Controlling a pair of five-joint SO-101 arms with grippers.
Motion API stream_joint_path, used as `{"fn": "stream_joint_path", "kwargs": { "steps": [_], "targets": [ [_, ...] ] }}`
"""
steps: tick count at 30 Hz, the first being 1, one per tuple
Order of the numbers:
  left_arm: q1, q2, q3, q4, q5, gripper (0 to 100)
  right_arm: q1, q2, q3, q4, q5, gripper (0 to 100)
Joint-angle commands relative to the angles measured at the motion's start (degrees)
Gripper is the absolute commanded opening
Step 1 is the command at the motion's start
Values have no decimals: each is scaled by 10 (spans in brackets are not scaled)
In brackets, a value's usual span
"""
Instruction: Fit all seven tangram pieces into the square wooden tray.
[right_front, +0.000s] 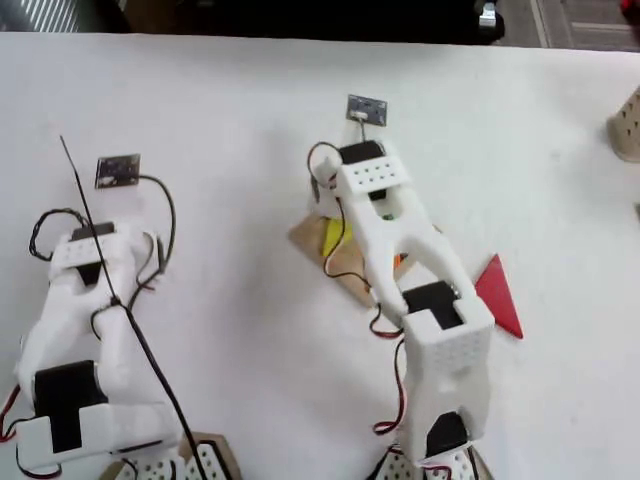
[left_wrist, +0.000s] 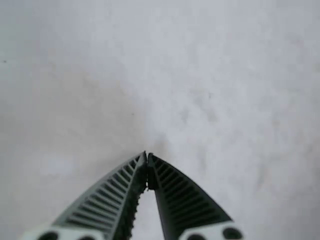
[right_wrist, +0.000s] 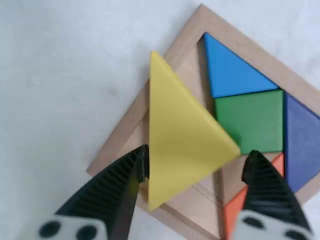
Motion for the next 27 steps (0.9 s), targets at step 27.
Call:
{"fn": "stream_joint_path", "kwargs": {
  "steps": [27],
  "targets": [
    [41, -6, -11, -13, -7, 24, 358, -233, 277, 19, 253, 41]
  ]
}}
